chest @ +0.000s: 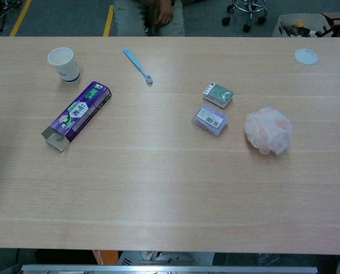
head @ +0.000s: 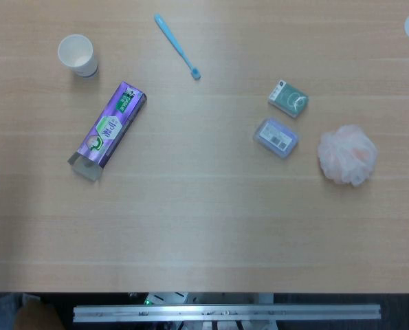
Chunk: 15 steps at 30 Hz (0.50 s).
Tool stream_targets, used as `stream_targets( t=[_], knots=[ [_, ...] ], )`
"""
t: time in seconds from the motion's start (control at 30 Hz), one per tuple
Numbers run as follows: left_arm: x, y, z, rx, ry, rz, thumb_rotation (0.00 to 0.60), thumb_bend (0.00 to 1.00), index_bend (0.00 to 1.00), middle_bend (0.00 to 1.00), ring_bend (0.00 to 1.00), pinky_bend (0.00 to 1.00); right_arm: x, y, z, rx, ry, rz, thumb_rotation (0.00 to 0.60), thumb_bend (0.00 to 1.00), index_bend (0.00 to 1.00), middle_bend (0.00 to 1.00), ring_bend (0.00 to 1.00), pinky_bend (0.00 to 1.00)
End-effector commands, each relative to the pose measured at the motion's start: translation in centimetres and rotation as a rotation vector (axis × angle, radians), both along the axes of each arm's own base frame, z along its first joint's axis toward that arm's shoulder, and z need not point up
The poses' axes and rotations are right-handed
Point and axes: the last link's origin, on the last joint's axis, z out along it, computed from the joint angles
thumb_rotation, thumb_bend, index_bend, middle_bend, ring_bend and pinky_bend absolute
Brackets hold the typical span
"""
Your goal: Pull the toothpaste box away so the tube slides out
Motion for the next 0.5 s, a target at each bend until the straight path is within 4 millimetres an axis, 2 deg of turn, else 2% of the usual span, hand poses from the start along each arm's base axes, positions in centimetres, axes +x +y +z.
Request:
stream_targets(
  t=[0.03, 0.5],
  knots=[
    [0.01, 0.01, -0.03, -0.001, 0.001, 0.000, 0.600, 0.27, 0.00, 0.06, 0.05, 0.18, -0.03, -0.04, -0.04, 0.002, 0.000, 0.000, 0.600, 0.29, 0.39, 0.46, 0.38, 0.44],
    [0.16, 0.53, -0.07, -0.032, 0.011, -0.005, 0.600, 0.27, 0.00, 0.06, 0.05, 0.18, -0.01, -0.15, 0.03, 0.004, 0.001, 0.004, 0.600, 0.29, 0.39, 0.46, 0.38, 0.44]
  ],
)
